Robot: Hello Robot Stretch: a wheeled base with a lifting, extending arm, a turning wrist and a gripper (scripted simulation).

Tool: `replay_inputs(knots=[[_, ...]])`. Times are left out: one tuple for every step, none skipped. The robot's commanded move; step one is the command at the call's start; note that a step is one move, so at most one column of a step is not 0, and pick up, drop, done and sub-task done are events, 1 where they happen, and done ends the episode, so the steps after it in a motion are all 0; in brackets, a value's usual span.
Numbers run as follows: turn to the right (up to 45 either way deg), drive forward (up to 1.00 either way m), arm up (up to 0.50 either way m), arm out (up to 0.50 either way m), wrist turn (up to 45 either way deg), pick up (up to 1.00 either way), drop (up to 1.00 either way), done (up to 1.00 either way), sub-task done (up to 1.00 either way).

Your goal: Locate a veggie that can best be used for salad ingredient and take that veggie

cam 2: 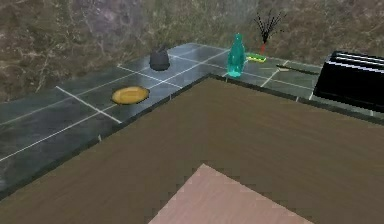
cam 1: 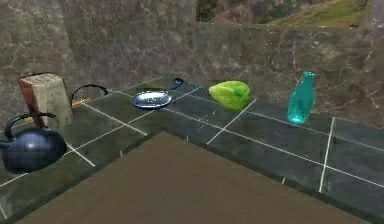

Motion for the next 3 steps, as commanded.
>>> replay_inputs(knots=[[0.0, 0.20, 0.00, 0.00, 0.0, 0.00, 0.00, 0.00, 0.00], [-45.0, 0.00, 0.00, 0.00, 0.0, 0.00, 0.00, 0.00, 0.00], [-30.0, 0.00, 0.00, 0.00, 0.0, 0.00, 0.00, 0.00, 0.00]])
